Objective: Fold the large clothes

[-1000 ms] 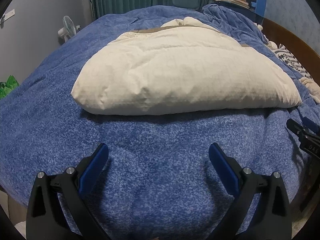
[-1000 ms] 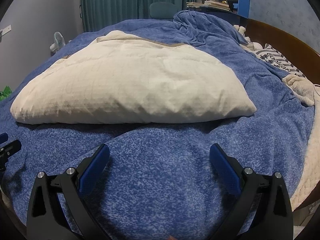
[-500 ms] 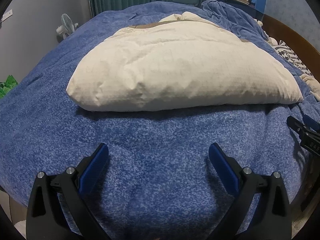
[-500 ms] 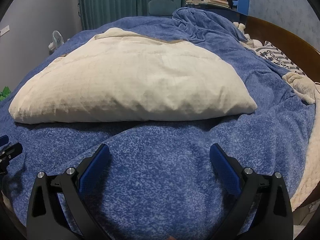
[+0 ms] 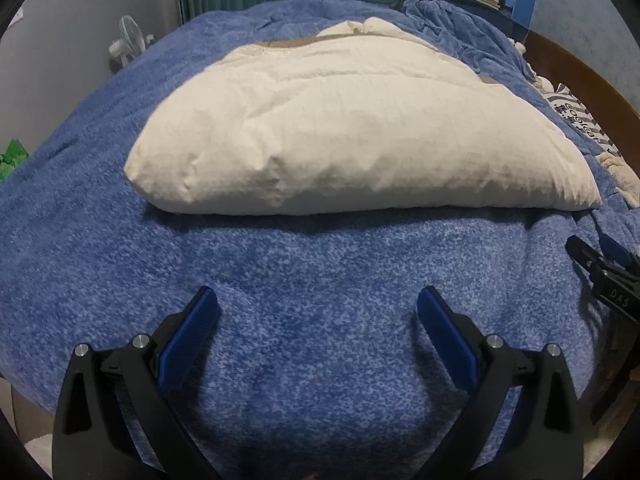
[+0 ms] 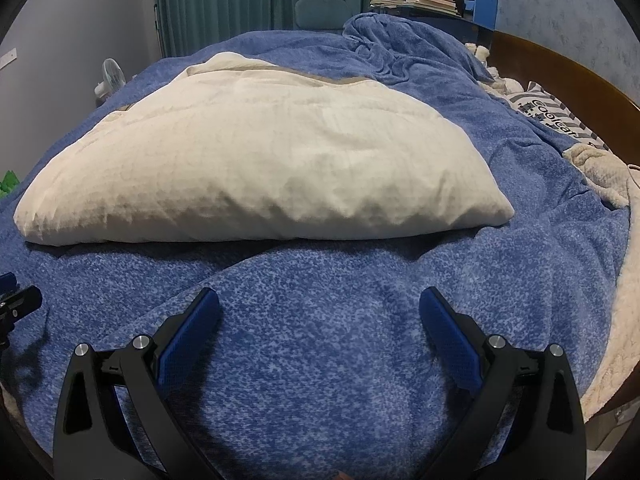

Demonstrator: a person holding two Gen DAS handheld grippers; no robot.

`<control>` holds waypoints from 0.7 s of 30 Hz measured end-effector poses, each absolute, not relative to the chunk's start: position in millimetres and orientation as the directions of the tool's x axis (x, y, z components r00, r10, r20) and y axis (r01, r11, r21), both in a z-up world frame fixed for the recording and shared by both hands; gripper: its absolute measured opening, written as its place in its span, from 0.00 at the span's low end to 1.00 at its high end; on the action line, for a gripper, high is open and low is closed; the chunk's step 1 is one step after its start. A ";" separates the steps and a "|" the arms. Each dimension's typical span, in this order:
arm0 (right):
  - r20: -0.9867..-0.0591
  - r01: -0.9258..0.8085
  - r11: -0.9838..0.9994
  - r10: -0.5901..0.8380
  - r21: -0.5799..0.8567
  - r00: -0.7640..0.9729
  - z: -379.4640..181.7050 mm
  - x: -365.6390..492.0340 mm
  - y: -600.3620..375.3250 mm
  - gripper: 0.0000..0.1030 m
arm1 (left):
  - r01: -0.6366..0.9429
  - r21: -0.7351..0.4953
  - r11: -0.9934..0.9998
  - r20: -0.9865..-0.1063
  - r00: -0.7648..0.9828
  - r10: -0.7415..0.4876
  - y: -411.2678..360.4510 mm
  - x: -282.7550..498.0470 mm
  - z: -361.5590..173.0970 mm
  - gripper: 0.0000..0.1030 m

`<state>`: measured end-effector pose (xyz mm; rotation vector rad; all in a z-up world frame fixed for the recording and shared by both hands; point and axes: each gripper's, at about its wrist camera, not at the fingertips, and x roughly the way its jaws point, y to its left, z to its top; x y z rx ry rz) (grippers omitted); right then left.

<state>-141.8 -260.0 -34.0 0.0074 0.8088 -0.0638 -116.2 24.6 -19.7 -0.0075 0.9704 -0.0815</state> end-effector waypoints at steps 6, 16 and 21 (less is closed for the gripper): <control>-0.727 0.060 0.998 -0.056 -0.021 0.685 -36.1 -142.3 -260.8 0.94 | 0.058 -0.026 0.998 -0.829 0.557 -0.054 23.0 -114.8 -20.1 0.94; -0.730 0.061 0.998 -0.057 -0.021 0.681 -38.0 -141.0 -260.1 0.94 | 0.070 -0.004 0.998 -0.824 0.565 -0.042 17.1 -115.9 -14.9 0.94; -0.733 0.061 0.998 -0.054 -0.017 0.678 -39.0 -141.4 -260.8 0.94 | 0.071 -0.017 0.997 -0.832 0.552 -0.054 17.8 -114.1 -15.7 0.94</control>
